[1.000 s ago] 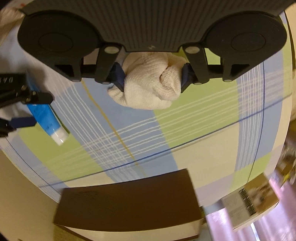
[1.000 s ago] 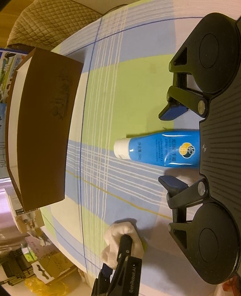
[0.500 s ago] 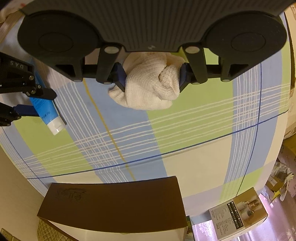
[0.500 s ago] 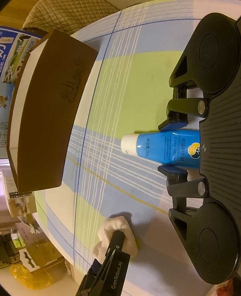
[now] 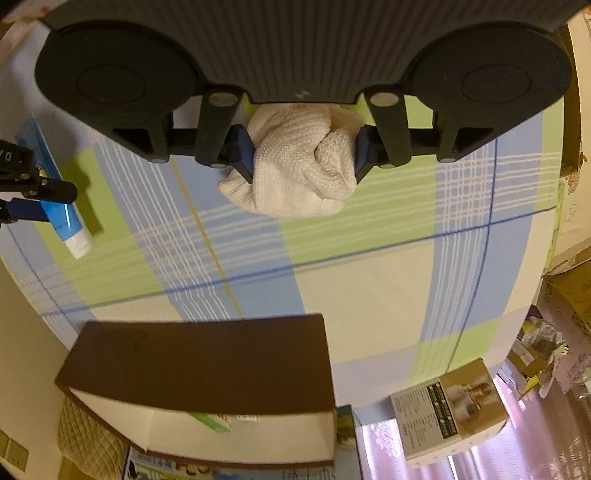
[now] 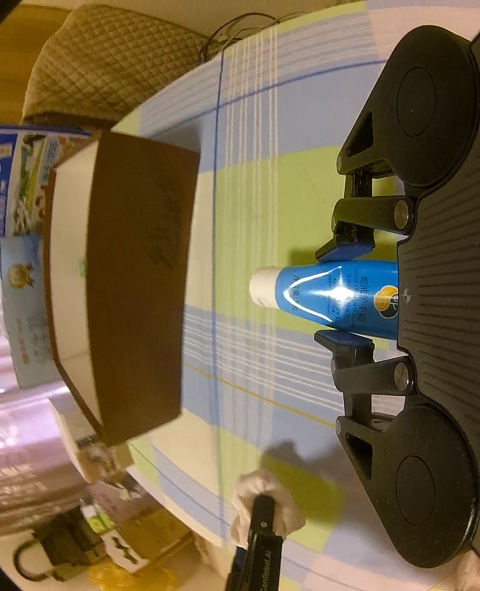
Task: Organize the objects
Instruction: 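Carry the cloth and blue tube over the brown box with both tools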
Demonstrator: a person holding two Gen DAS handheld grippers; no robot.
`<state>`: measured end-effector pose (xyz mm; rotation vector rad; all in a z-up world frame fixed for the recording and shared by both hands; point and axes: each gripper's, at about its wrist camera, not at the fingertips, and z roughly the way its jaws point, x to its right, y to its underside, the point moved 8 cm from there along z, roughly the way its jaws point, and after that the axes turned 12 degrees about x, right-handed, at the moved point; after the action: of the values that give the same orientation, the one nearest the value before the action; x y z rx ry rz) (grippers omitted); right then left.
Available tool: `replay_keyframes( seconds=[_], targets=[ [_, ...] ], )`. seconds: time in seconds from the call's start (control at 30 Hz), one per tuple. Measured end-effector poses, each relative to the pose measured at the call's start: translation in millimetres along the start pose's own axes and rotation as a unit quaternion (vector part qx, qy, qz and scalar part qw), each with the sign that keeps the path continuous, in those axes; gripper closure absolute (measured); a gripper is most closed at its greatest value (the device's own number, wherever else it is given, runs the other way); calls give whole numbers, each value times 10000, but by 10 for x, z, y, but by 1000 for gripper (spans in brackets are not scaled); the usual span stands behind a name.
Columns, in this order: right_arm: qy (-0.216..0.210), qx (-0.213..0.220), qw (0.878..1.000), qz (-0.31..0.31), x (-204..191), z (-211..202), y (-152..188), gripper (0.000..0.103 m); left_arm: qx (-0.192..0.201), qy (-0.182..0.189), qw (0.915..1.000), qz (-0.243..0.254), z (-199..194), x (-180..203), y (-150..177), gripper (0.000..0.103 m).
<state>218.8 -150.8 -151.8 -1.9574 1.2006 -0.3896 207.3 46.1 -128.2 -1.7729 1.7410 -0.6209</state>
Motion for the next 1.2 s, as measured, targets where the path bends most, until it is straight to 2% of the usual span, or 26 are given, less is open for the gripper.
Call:
replay_keyframes(
  seconds=[0.43,0.87,1.2],
  targets=[
    [-23,400,9984,397,216,-86,-513,66,540,112,9984,-106,-128,-4,-531,55],
    [42,819,9961,327,414,-1,-1135,66,984,33,9950,-152,-100,-117,-1044,55],
    [55,1149,9934,33,500,140,-1616,66,1272,74,9918,1,-5,-56,-1442,55]
  ],
)
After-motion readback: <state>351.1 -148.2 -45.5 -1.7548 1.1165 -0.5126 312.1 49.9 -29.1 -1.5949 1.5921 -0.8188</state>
